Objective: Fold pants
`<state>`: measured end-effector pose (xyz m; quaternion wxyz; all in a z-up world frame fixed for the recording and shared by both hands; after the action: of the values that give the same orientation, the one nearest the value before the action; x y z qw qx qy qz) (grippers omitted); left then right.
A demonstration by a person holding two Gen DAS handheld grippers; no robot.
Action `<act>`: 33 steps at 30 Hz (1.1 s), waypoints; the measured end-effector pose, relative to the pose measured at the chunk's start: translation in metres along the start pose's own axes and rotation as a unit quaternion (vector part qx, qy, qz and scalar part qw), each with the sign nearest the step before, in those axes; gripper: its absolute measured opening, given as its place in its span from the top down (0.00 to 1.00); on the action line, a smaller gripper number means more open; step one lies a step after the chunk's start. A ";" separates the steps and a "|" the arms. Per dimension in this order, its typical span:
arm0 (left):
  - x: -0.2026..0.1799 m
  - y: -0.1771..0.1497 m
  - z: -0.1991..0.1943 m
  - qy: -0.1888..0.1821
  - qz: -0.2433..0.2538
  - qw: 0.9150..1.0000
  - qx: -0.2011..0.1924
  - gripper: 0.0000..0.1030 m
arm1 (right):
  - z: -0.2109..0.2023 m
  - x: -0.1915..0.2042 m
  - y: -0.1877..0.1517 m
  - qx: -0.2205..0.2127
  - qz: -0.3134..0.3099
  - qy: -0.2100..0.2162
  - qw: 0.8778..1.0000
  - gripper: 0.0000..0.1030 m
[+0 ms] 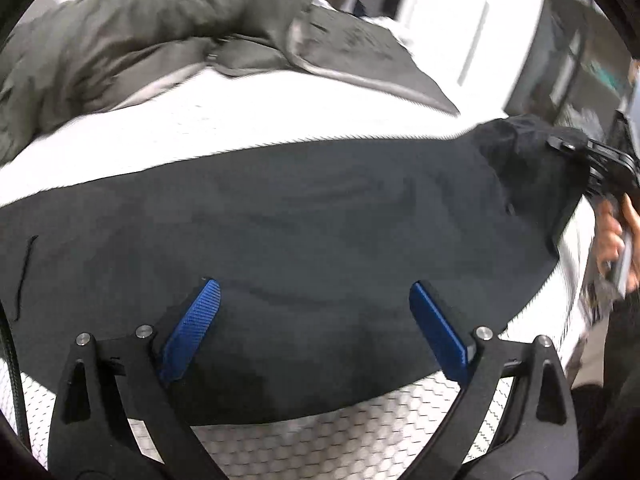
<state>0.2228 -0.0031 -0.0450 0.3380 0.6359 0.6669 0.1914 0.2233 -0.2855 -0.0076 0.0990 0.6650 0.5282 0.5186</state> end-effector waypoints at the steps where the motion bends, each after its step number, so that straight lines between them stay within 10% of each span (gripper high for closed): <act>1: 0.008 -0.001 -0.004 0.004 -0.011 1.000 -0.004 0.07 | -0.005 0.023 0.000 0.003 -0.036 0.008 0.999 0.84; 9: 0.111 -0.014 -0.042 0.047 -0.116 0.991 -0.036 0.07 | 0.080 0.252 -0.094 0.133 -0.225 0.181 0.948 0.85; 11: 0.140 -0.021 -0.050 0.063 -0.143 0.987 -0.041 0.07 | 0.102 0.290 -0.136 0.199 -0.274 0.212 0.917 0.72; 13: 0.169 -0.029 -0.062 0.073 -0.171 0.981 -0.047 0.07 | 0.116 0.305 -0.171 0.227 -0.337 0.180 0.896 0.37; 16: 0.195 -0.037 -0.070 0.077 -0.194 0.977 -0.053 0.07 | 0.120 0.301 -0.189 0.240 -0.379 0.149 0.881 0.35; 23: 0.138 -0.037 -0.044 0.032 -0.073 0.997 0.000 0.07 | 0.119 0.203 -0.166 0.232 -0.330 0.030 0.914 0.32; 27: 0.105 -0.051 -0.021 0.091 0.045 0.994 0.051 0.09 | 0.120 0.152 -0.153 0.243 -0.310 -0.020 0.919 0.32; 33: 0.129 -0.006 -0.040 -0.026 -0.093 0.995 -0.012 0.13 | 0.119 0.121 -0.131 0.224 -0.271 -0.005 0.936 0.30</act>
<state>0.1957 0.1297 -0.0475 0.3796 0.5717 0.7117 0.1502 0.2277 -0.0829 -0.0788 0.0865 0.5038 0.7906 0.3371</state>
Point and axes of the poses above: each gripper's, at about its wrist camera, not at the fingertips, and z roughly the way its jaws point, x to its left, y to its top, the point moved 4 cm from there along z, roughly the way its jaws point
